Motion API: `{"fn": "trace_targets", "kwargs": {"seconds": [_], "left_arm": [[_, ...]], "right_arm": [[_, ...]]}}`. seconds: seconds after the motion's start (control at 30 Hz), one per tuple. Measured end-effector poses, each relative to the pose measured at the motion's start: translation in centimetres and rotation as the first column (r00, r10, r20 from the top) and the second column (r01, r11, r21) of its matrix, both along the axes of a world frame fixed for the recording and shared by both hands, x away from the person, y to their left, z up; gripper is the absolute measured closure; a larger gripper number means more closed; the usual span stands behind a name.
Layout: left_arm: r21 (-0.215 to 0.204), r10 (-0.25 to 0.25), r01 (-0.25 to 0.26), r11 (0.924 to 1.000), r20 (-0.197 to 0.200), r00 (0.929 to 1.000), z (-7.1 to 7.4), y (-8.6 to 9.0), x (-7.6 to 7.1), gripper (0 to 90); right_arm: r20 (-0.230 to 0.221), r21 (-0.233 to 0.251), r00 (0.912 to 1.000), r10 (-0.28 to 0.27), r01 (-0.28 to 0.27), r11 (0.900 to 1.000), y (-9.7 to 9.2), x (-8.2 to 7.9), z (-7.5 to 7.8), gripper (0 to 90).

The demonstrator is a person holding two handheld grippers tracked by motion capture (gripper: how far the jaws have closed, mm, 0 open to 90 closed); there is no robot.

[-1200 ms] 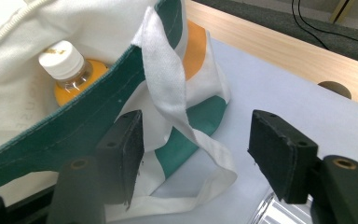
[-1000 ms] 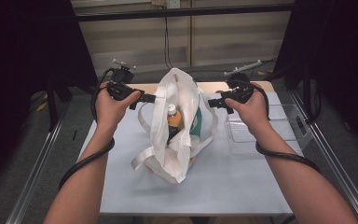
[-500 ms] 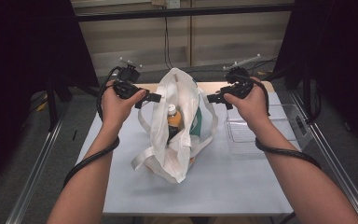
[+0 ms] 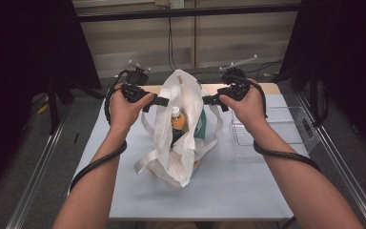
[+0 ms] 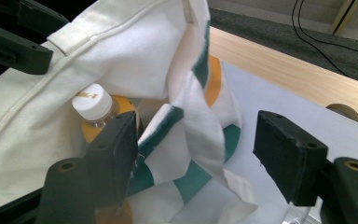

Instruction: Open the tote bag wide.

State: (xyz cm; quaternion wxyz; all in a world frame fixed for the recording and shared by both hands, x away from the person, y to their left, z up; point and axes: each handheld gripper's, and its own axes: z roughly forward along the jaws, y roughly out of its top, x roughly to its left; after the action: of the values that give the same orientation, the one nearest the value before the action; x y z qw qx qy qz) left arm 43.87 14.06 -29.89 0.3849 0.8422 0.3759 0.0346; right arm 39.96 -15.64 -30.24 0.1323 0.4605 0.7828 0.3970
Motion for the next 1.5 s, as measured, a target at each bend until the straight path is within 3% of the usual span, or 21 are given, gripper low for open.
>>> {"fn": "trace_targets", "kwargs": {"seconds": [0.1, 0.17, 0.27, 0.47, 0.6, 0.63, 0.8, 1.07, 1.5], "left_arm": [[-0.007, -0.001, 0.001, 1.0, -0.005, 1.0, -0.1, 0.0, 0.0, 43.6], [0.011, -0.009, 0.009, 0.9999, -0.011, 0.9999, -0.1, 0.1, 0.1, 45.0], [0.001, -0.003, 0.003, 1.0, -0.021, 0.9998, -0.1, -0.1, 0.1, 48.7], [0.029, -0.014, 0.014, 0.9995, -0.024, 0.9996, -0.2, -0.1, 0.1, 61.3], [0.019, 0.004, -0.004, 0.9998, -0.018, 0.9998, -0.3, 0.1, 0.1, 68.2], [-0.002, 0.017, -0.017, 0.9999, -0.02, 0.9997, -0.3, 0.2, 0.1, 74.2], [0.043, 0.002, -0.001, 0.9991, -0.015, 0.9999, -0.1, 0.5, 0.3, 78.1], [0.06, 0.038, -0.038, 0.9975, 0.003, 0.9993, 0.1, 1.3, 0.6, 80.8], [0.057, 0.087, -0.086, 0.9946, -0.001, 0.9962, -1.0, 2.5, 1.8, 81.0]], "right_arm": [[0.002, -0.012, 0.9999, 0.011, -0.011, 0.9999, 0.5, 0.1, -0.2, 30.3], [-0.013, -0.005, 0.9999, 0.001, -0.001, 1.0, 0.8, 0.2, -0.3, 30.4], [-0.03, 0.026, 0.9996, 0.0, 0.001, 0.9997, 1.1, 0.4, -0.7, 33.3], [-0.037, -0.003, 0.9991, 0.023, -0.023, 0.9997, 1.8, 0.5, -1.3, 48.9], [-0.051, 0.004, 0.9983, 0.029, -0.029, 0.9996, 1.9, 0.5, -1.4, 60.4], [-0.049, -0.007, 0.9984, 0.031, -0.031, 0.9995, 1.9, 0.5, -1.4, 63.4], [-0.047, -0.016, 0.9985, 0.027, -0.028, 0.9995, 1.6, 0.5, -1.6, 73.9], [-0.051, -0.013, 0.9986, 0.014, -0.015, 0.9998, 1.1, 0.6, -2.1, 77.7], [-0.055, -0.005, 0.9985, -0.001, 0.001, 1.0, 0.3, 1.3, -3.0, 78.0]]}}
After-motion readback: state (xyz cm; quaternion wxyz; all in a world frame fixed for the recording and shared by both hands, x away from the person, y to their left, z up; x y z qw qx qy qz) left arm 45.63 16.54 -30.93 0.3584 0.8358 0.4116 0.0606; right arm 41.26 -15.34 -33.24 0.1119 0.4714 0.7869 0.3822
